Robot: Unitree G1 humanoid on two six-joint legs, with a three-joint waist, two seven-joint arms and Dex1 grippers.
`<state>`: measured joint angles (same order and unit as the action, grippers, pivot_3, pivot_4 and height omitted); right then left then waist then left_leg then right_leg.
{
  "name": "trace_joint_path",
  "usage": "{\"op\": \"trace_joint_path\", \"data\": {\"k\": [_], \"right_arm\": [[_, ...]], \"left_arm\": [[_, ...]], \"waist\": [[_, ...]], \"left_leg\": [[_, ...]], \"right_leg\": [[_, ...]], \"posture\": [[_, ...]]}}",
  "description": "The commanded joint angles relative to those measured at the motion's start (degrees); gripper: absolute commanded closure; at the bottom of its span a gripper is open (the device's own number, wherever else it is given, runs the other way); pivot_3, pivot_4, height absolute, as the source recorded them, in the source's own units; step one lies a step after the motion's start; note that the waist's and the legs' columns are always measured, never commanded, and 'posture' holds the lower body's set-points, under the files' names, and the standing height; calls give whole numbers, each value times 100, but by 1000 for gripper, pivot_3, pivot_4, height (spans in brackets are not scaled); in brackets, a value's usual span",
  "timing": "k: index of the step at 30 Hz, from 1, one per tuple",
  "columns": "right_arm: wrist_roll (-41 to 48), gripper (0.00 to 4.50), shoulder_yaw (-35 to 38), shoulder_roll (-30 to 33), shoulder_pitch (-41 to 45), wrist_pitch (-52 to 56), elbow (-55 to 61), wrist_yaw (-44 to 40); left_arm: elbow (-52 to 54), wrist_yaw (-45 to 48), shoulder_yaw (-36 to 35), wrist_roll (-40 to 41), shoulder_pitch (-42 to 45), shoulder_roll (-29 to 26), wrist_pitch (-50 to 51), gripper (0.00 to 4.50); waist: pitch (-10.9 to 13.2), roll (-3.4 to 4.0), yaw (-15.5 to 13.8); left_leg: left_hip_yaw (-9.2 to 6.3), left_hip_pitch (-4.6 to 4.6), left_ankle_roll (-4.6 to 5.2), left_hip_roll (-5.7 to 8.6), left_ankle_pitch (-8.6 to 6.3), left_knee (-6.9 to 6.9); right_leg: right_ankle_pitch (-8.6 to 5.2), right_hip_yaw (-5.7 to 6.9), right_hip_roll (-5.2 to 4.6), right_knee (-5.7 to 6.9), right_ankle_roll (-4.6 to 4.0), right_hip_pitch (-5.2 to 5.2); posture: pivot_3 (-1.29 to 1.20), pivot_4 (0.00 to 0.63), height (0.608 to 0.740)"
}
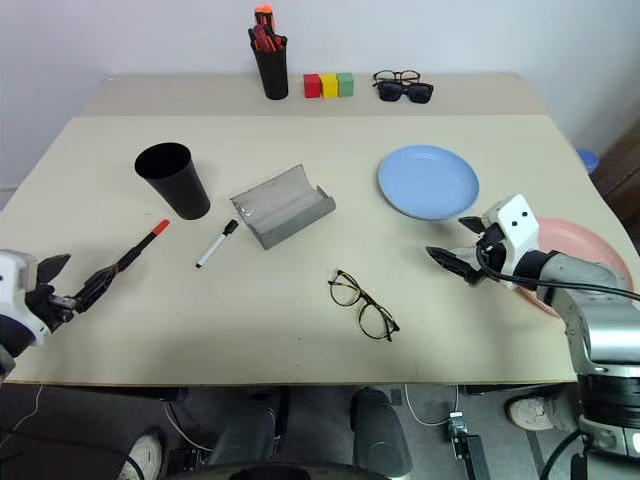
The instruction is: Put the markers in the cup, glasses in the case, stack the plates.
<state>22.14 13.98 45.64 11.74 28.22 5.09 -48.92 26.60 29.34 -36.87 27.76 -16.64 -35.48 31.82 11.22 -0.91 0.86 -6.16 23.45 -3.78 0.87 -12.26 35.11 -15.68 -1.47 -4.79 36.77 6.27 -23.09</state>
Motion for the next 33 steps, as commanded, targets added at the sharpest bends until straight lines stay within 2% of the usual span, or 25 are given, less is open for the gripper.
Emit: {"op": "trace_joint_path", "data": {"k": [1,6,9,11,13,16,19,21,24,31,33], "right_arm": [[51,0,55,24,131,-107,54,-33],[98,0,-77,-29,256,-46,263,-39],[149,0,-477,-279,557,87,611,44],[53,0,-904,-584,833,187,851,227],[-236,0,-1409,-976,1130,257,971,573],[-727,0,-2305,-1842,1535,318,1071,1175],[-779,0,-2686,-2483,1653,615,1261,1548],[-903,0,-2890,-2707,1691,771,1391,1739],[-862,0,-3076,-2932,1631,823,1590,1789],[-946,0,-3249,-3144,1613,817,1668,1900],[-972,0,-3234,-3142,1614,779,1669,1900]], "left_arm": [[216,-66,-205,34,-99,36,-49,639],[191,-184,-185,-8,-8,25,-71,639],[122,-503,-64,-155,226,-50,143,639],[142,-687,39,-185,407,-96,409,639],[179,-939,159,-133,695,-154,899,94],[100,-1337,738,-263,1349,-534,2118,34],[-447,-1844,719,-161,2451,-428,3091,34],[-721,-1785,823,-172,2795,-566,3400,34],[-1548,-1571,1812,-327,3769,-888,3949,34],[-3192,-791,2954,-544,5113,-1057,3798,34],[-3669,-648,3234,-692,5363,-1053,3699,562]], "waist": [[0,0,-7],[0,0,-9],[0,0,17],[0,0,45],[0,0,36],[-2,-8,29],[0,-13,-20],[-1,-16,1],[-2,-17,-16],[-2,-17,99],[-2,-17,128]], "left_leg": [[0,0,0,0,0,0],[0,0,0,0,0,0],[0,-2,0,0,0,1],[-1,-5,0,-7,0,0],[-1,-6,0,-11,0,0],[-10,-5,-1,-9,1,3],[-20,-3,-2,0,1,1],[-30,3,-3,2,2,1],[-30,3,-6,10,3,0],[-36,-1,-11,9,6,-6],[-36,-1,-13,8,7,-7]], "right_leg": [[0,0,0,0,0,0],[0,0,0,-1,0,1],[1,0,1,1,0,1],[1,0,8,5,-1,0],[3,0,12,10,0,-1],[12,3,16,23,18,-5],[15,6,13,34,24,-7],[18,16,13,33,29,-10],[20,14,8,35,33,-10],[19,18,11,45,32,-15],[19,18,11,47,32,-17]], "posture": [[0,150,740],[0,150,740],[0,150,740],[0,150,740],[0,150,740],[0,150,740],[0,150,740],[0,150,740],[0,150,740],[0,150,740],[0,150,740]]}}
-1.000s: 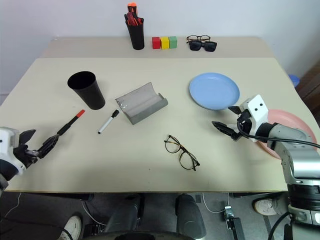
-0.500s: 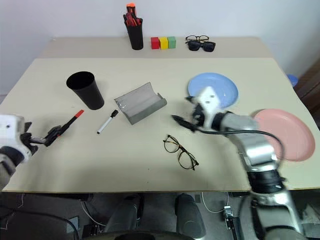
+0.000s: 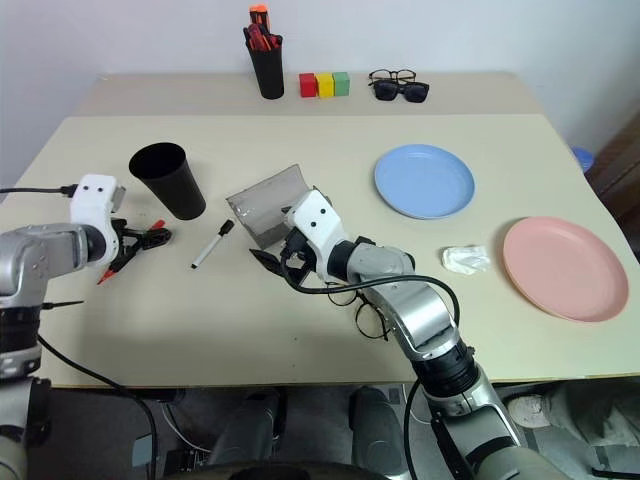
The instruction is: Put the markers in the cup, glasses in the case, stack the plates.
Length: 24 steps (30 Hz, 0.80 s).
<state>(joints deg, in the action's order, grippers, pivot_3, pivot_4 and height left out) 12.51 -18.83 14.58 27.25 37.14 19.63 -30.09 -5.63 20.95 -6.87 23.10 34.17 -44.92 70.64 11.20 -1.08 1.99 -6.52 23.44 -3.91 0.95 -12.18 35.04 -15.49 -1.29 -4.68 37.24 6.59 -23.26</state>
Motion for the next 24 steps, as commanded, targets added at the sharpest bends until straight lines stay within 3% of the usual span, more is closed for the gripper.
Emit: {"op": "trace_joint_path", "data": {"k": [1,8,13,16,19,21,24], "right_arm": [[-24,0,43,-41,65,-123,217,22],[-72,0,119,23,32,-156,226,34],[-84,0,103,37,103,-208,200,-24],[-10,0,143,4,212,-260,246,-111],[129,0,314,-167,382,-350,213,-123],[272,0,605,-480,652,-449,49,76],[201,0,942,-786,1043,-665,-314,433]], "left_arm": [[-618,246,316,-283,359,-119,-216,892],[-1137,421,411,-543,474,-115,-309,4441],[-1166,-92,-160,-741,240,-26,-775,4441],[-798,-1156,-1520,-956,91,41,-2694,4441],[-336,-1544,-2469,-643,325,189,-3578,4441],[26,-1433,-2626,-480,576,277,-4281,4441],[357,-1089,-2268,-435,791,444,-4749,4441]], "waist": [[0,0,38],[0,0,53],[-1,0,65],[3,-8,81],[4,-22,37],[3,-24,1],[0,-19,-90]], "left_leg": [[0,0,-1,0,1,0],[2,-2,-1,0,1,0],[3,-6,-1,-1,1,1],[4,-5,-1,-5,1,0],[0,12,-12,-12,7,1],[3,15,-15,-4,8,2],[3,13,-18,3,10,3]], "right_leg": [[0,0,0,0,0,0],[0,-3,-1,5,0,-1],[0,-6,0,9,0,0],[1,-10,2,15,0,-11],[4,-6,5,16,-5,-27],[5,-7,-5,12,-3,-23],[10,-6,-10,-2,6,-10]], "posture": [[0,150,740],[0,150,740],[0,150,740],[0,150,740],[0,150,740],[0,150,740],[0,150,740]]}}
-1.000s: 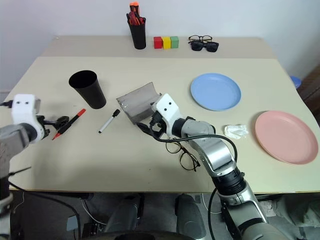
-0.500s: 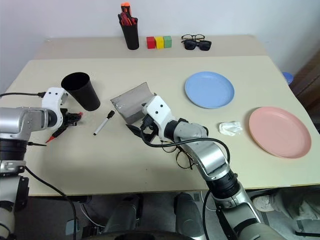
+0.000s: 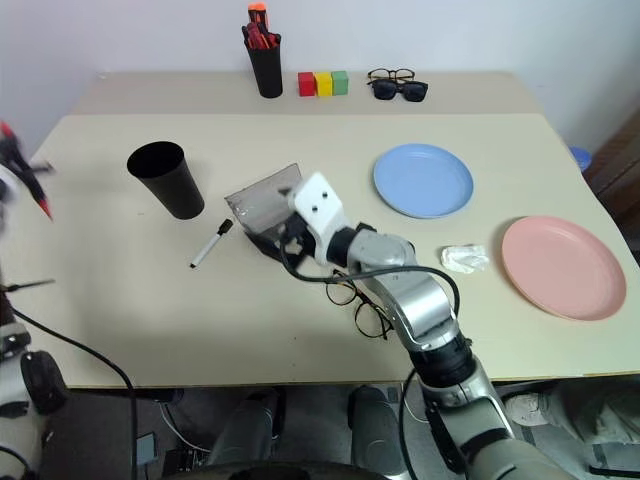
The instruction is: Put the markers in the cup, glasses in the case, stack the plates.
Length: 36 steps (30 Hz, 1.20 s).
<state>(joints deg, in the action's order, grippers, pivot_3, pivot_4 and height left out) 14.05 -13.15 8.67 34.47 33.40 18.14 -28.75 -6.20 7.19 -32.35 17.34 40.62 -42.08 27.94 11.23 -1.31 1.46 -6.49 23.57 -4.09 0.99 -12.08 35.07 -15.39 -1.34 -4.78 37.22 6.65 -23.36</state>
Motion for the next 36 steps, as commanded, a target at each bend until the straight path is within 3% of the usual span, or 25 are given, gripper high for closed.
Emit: {"op": "trace_joint_path", "data": {"k": [1,5,10,17,20,23,26,30,33,35,36], "right_arm": [[53,0,456,-240,434,-314,-270,345],[29,0,552,-276,745,-521,-572,357],[-11,0,481,-222,698,-600,-581,316],[-53,0,425,-137,541,-513,-371,381],[-72,0,396,-82,493,-492,-321,374],[-61,0,381,-52,494,-488,-317,343],[-60,0,377,-13,502,-488,-322,307],[-56,0,473,242,475,-502,-359,153],[-44,0,561,504,445,-559,-434,-6],[-39,0,584,615,446,-591,-464,-71],[-69,0,589,755,455,-642,-497,-178]], "left_arm": [[501,392,433,153,179,261,-593,4441],[654,670,1139,-6,227,836,-1135,4441],[225,660,1441,-155,162,1376,-1658,4441],[-147,639,1672,-490,-158,1504,-2059,4441],[-108,524,1559,-428,-268,1557,-2026,3266],[67,401,1488,-377,-350,1594,-1950,1812],[442,346,1354,-193,-356,1614,-1843,1812],[2015,1232,1291,1001,-878,1100,-572,1812],[2928,1756,1176,2135,-1672,228,1277,896],[3223,1900,1300,2063,-2057,-253,1646,53],[3282,1656,1207,2262,-2164,-343,2248,53]], "waist": [[-4,6,-66],[-3,2,-85],[-1,5,97],[0,7,176],[0,6,128],[0,6,107],[0,6,105],[0,6,118],[2,14,164],[4,18,172],[5,19,176]], "left_leg": [[3,-5,0,4,0,-1],[2,-7,0,13,0,1],[5,-4,2,8,1,-3],[5,-6,3,2,1,-1],[5,-5,3,2,1,3],[5,-5,3,2,1,4],[5,-5,2,2,1,4],[5,-4,2,2,1,3],[7,-7,3,-1,0,-4],[6,-10,3,-2,0,-4],[6,-10,4,-3,0,-3]], "right_leg": [[0,-1,-3,-2,1,5],[2,0,-9,-4,4,14],[2,-7,0,5,4,-4],[2,-10,7,15,4,-7],[2,-9,6,15,4,-4],[2,-9,6,15,4,-4],[2,-9,6,14,4,-3],[2,-10,5,11,4,-3],[1,-13,6,10,3,-4],[0,-12,8,14,2,-2],[0,-12,10,15,2,-1]], "posture": [[0,150,740],[0,150,740],[0,150,740],[0,150,740],[0,150,740],[0,150,740],[0,150,740],[0,150,740],[0,150,740],[0,150,740],[0,150,740]]}}
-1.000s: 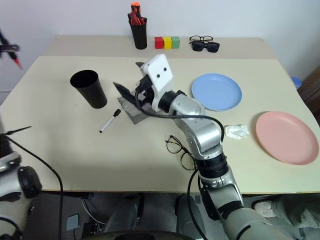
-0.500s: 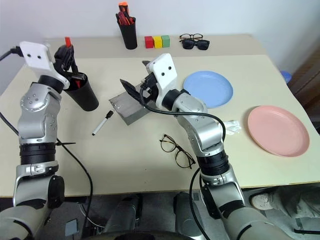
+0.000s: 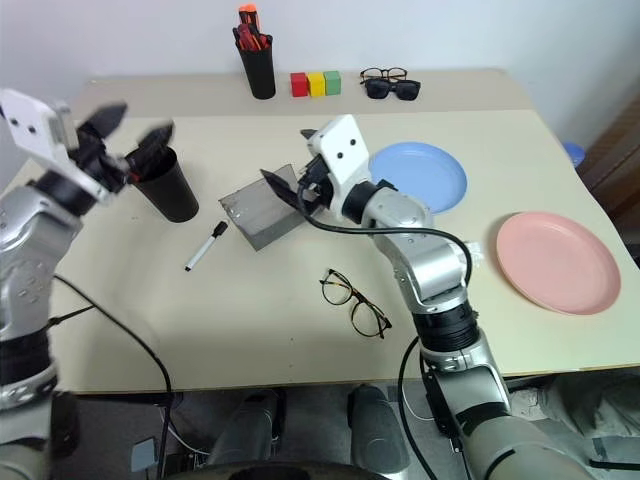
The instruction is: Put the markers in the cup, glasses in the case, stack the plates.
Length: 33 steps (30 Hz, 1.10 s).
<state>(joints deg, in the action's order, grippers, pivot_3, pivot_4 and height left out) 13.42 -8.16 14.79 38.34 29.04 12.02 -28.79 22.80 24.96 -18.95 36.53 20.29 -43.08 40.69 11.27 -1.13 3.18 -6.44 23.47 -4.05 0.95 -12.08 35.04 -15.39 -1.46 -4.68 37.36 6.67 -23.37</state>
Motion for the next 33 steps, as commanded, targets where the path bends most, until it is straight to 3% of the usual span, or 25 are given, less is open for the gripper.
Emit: {"op": "trace_joint_path", "data": {"k": [1,4,6,11,14,17,24,30,33], "right_arm": [[-26,0,92,245,75,-245,90,-253],[26,0,164,469,85,-302,37,-459],[178,0,240,679,77,-239,78,-736],[527,0,114,1076,-149,-36,367,-1444],[648,0,93,1143,-273,96,548,-1570],[812,0,-34,1275,-492,337,844,-1772],[920,0,-86,1343,-840,621,1315,-1713],[943,0,-28,1381,-914,755,1460,-1626],[960,0,1,1386,-899,750,1427,-1634]], "left_arm": [[418,-319,-221,515,-186,-289,1450,53],[563,-647,-228,743,-356,-467,2698,53],[504,-1053,178,546,-212,-285,3209,53],[-100,-1424,1163,122,466,111,3940,53],[-630,-1434,1433,-124,805,390,3845,53],[-1261,-1398,1661,-405,1219,709,3636,929],[-1790,-1066,1962,-789,1460,847,3303,4459],[-1239,-581,1895,-1034,965,192,2843,4459],[-180,113,1379,-1038,169,-130,1375,4459]], "waist": [[1,1,0],[0,-2,-23],[1,-1,-43],[0,-7,-103],[1,-4,-73],[1,-5,-70],[0,-4,-83],[0,-3,-46],[1,-2,-64]], "left_leg": [[0,0,0,0,0,1],[-2,-3,0,0,0,7],[-1,-3,1,1,0,5],[-3,-1,1,4,-1,8],[-3,-2,1,4,-1,5],[-3,-2,1,2,-1,5],[-2,-1,1,3,-1,6],[0,-2,1,2,-1,3],[3,-1,1,-1,-1,-2]], "right_leg": [[0,0,0,1,0,1],[-1,3,0,-1,1,9],[-1,3,-1,-3,1,9],[0,5,-2,-11,2,16],[0,4,-2,-12,2,14],[0,5,0,-9,1,10],[0,4,-2,-11,2,12],[0,1,-3,-12,1,8],[-1,-1,-2,-12,-1,2]], "posture": [[0,150,740],[0,150,740],[0,150,740],[0,150,740],[0,150,740],[0,150,740],[0,150,740],[0,150,740],[0,150,740]]}}
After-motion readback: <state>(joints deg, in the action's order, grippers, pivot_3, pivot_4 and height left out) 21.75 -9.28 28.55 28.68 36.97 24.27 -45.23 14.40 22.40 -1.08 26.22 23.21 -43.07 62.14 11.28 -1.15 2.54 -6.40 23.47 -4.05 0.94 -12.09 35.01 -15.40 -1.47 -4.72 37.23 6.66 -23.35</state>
